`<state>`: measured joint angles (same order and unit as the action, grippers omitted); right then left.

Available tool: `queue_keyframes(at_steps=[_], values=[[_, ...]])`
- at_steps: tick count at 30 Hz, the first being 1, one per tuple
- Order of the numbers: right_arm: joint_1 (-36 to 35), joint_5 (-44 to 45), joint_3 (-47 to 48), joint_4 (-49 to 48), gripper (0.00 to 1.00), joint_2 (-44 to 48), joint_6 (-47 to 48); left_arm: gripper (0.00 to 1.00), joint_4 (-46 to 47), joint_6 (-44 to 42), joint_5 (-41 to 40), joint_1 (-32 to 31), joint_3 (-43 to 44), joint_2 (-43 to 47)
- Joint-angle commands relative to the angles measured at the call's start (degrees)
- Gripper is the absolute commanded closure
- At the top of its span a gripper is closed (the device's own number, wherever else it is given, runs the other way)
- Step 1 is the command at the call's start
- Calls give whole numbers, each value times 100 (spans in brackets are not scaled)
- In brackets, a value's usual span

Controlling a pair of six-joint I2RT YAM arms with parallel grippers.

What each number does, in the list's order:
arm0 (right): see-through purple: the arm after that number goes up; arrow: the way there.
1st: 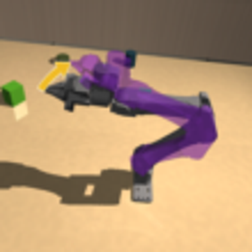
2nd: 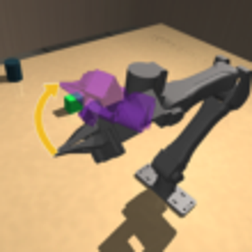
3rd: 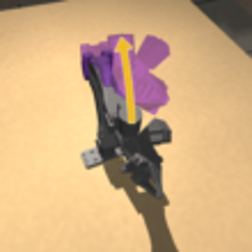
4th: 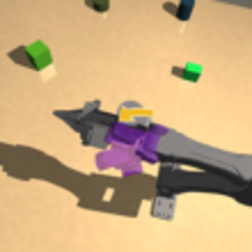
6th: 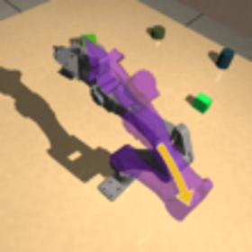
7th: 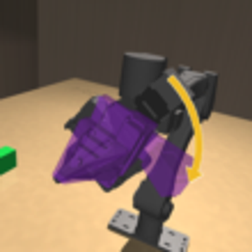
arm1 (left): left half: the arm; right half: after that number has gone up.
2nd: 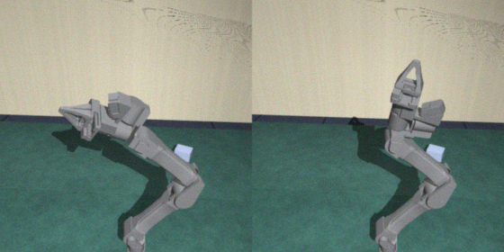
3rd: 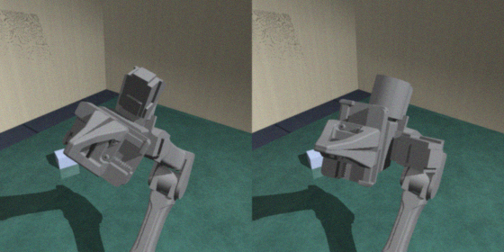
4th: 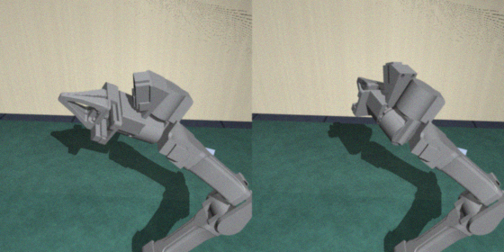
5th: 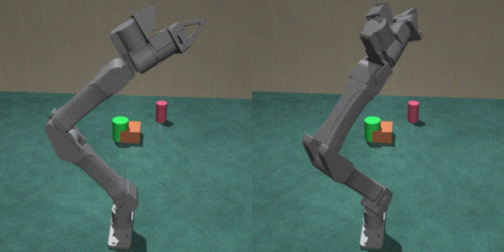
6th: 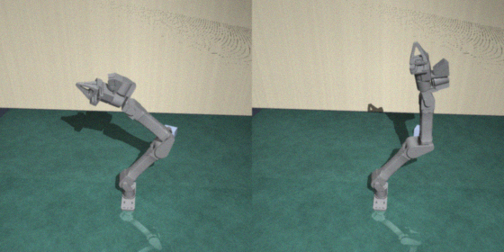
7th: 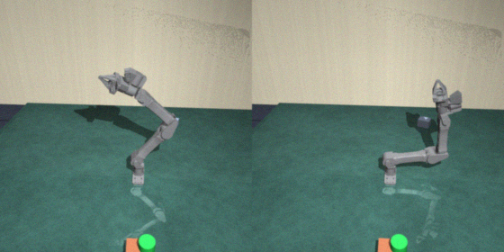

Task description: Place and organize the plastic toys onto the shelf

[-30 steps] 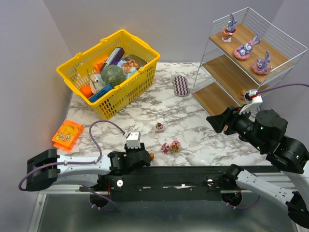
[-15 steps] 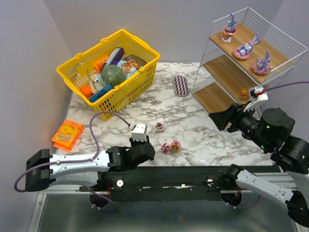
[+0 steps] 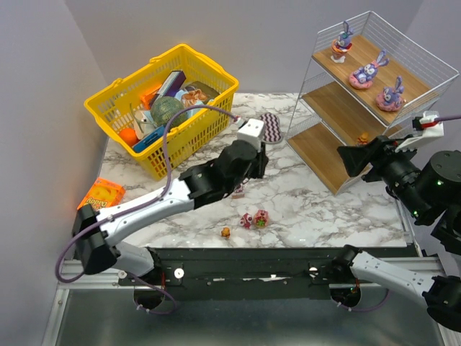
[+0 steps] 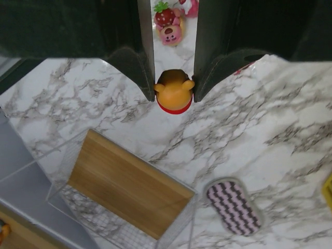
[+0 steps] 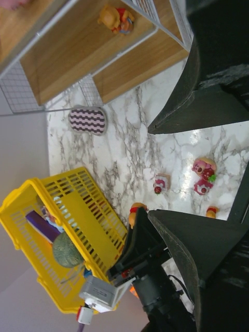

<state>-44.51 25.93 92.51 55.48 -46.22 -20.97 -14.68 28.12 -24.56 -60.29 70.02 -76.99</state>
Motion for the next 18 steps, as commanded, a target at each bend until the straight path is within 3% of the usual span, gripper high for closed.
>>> queue_keyframes(at_steps=[1, 12, 18], values=[[13, 448, 180, -28, 32, 174, 462, 97, 27, -1176, 1714, 228, 1486, -1053], [13, 684, -303, -258, 31, 860, 375, 97, 79, -1661, 3044, 334, 4851, -3787], [13, 790, -295, -38, 31, 992, 225, 97, 571, -1678, 3150, 325, 5548, -4570]])
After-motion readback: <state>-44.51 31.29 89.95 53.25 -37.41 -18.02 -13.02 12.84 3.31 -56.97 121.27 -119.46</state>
